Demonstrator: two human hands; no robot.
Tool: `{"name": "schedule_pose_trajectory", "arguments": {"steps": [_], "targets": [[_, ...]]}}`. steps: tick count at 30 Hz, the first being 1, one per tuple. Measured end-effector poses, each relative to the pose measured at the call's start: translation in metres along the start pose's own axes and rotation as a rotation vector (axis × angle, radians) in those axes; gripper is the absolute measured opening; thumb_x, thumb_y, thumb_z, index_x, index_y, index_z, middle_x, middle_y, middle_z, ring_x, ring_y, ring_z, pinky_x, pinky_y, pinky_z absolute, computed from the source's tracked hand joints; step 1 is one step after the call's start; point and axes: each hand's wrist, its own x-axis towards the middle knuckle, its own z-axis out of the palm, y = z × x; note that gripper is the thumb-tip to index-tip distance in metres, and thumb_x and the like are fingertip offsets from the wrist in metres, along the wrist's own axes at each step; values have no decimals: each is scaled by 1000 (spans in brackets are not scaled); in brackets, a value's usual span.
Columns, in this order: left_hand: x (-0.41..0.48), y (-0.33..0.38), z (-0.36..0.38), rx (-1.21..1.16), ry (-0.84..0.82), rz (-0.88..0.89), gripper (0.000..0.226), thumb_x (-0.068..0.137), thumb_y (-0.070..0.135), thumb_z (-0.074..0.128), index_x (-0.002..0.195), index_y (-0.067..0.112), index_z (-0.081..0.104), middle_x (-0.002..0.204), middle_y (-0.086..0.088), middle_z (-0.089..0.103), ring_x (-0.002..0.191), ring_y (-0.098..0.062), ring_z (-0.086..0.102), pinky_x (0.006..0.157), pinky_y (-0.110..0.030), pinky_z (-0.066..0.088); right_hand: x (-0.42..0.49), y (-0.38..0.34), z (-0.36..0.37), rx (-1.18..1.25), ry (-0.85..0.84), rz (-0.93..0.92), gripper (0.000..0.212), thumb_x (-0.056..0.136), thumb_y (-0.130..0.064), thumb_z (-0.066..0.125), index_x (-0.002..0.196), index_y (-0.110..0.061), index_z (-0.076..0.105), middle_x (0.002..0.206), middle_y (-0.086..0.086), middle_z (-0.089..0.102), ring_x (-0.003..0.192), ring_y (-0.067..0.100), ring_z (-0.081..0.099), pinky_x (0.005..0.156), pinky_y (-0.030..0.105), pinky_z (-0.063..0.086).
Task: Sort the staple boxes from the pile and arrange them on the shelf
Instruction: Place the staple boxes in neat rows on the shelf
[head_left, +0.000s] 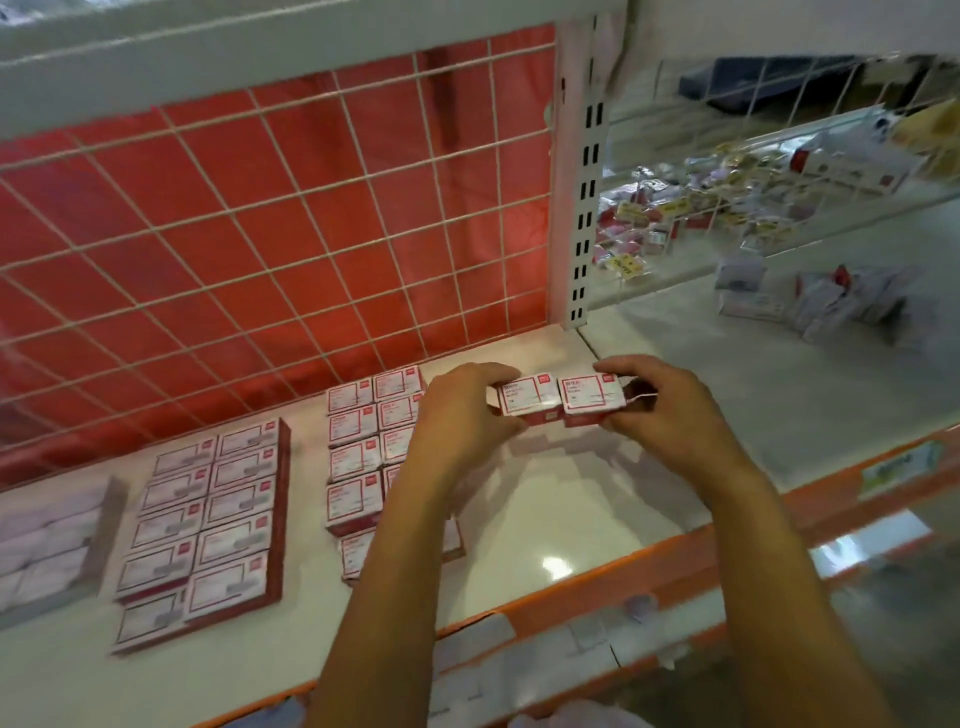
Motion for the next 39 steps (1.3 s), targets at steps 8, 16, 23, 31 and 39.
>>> {"name": "schedule_pose_trajectory", "arguments": {"steps": [8,16,23,31,39], "targets": [[-57,-56,-47,2,41,-79,54,78,16,76,128,27,59,129,8,59,92,-7,58,90,-24,45,-30,-43,62,-31,-100,-54,52,74,-7,76,120,-27,59,106,-10,59,93,8,58,82,22,51],[-101,-96,-66,27,44,-108,50,79,14,76,125,27,62,128,5,58,97,-10,60,89,-22,43,-61,-62,105,-100,-193,-80,49,76,-8,74,117,-29,58,105,-14,53,85,2,55,70,5,45],[-113,-111,-63,33,6,-169,55,77,21,78,127,30,58,126,3,55,101,-18,62,93,-34,52,-73,-68,115,-133,-235,-46,52,74,-6,75,120,-25,58,112,-8,53,89,9,55,79,12,44],[-121,-113,-57,162,-16,-184,53,79,28,76,128,34,56,123,3,54,100,-16,63,89,-30,50,-72,-67,120,-163,-251,-35,52,75,-6,75,120,-24,57,114,-6,53,91,9,55,80,15,45],[-119,-115,-45,97,4,-282,40,81,27,74,109,27,44,116,1,62,98,-16,62,75,-24,50,-70,-64,127,-131,-279,5,46,76,-15,77,109,-27,47,103,-10,57,84,3,58,63,10,46]]}}
